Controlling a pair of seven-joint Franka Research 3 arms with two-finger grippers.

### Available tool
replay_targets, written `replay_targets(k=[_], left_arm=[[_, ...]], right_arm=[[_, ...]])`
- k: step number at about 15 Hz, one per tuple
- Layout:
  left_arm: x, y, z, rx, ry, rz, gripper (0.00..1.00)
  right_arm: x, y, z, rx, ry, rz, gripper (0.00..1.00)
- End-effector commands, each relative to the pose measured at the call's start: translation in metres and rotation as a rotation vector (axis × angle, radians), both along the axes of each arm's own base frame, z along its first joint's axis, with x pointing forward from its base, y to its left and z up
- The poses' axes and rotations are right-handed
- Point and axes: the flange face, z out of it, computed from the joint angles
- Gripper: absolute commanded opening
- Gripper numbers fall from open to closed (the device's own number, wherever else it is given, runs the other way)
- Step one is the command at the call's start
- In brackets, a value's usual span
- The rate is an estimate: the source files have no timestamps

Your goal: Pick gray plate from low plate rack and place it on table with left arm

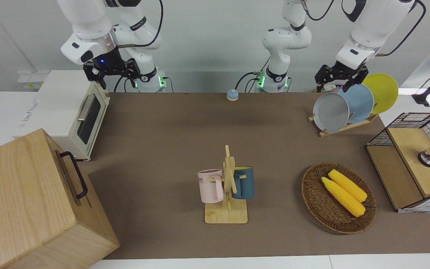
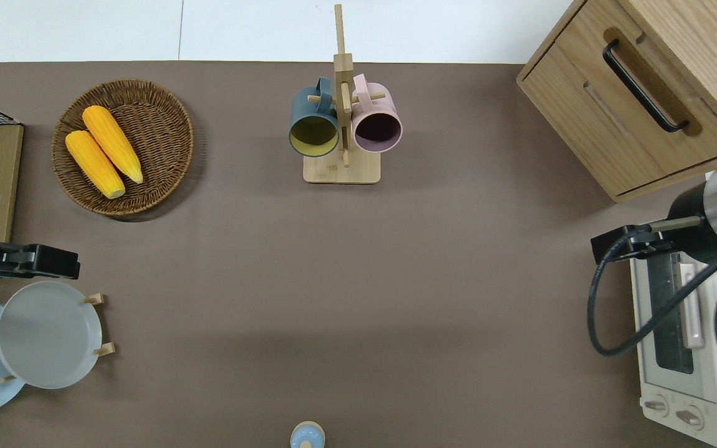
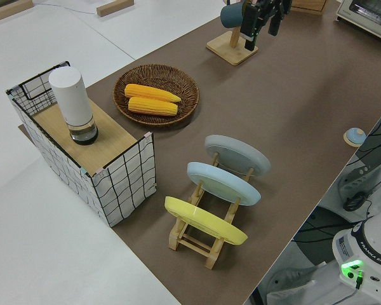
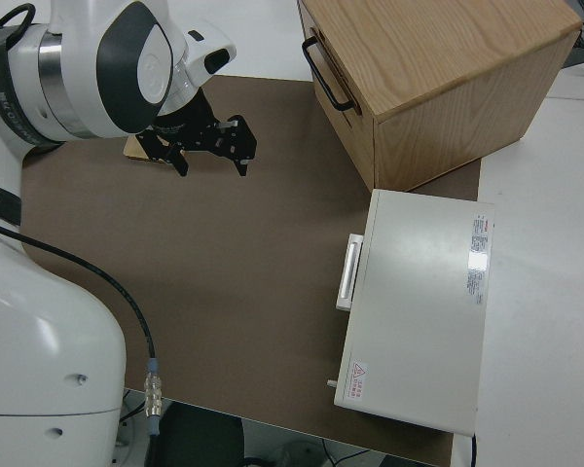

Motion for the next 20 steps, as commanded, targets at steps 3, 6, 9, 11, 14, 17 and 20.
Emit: replay_targets(k=[3,6,9,11,14,17,20], left_arm=[[0.0,-0.001,0.005,-0.001,-0.002,0.004,0.99],[-0.001,-0.002,0.005,-0.003,-0.002,0.004,0.99],[-0.004,-0.001,0.004,-0.008,0.022,0.001,0.99],[-0.015,0.0,0.014,-0.007,0.016,0.005,0.99],[-0.027,0.004,0.015,-0.008,0.033,0.02,0.99],[-0.053,0.009,0.003,-0.006,0.047,0.031,0.99],[-0.061,0.01,-0.009,-0.002,0.028,0.032,0.99]], right_arm=[[-0.002,-0.003,0.004,-0.008,0.001,-0.017,0.983],[-0.002,-0.003,0.004,-0.008,0.001,-0.017,0.983],[-0.002,-0.002,0.004,-0.008,0.002,-0.015,0.983],[-0.002,-0.002,0.004,-0.008,0.001,-0.015,0.983],[-0.002,-0.003,0.004,-0.008,0.001,-0.017,0.983],[-0.002,-0.002,0.004,-0.009,-0.001,-0.015,0.983],[-0.002,-0.002,0.004,-0.008,0.001,-0.015,0.983]])
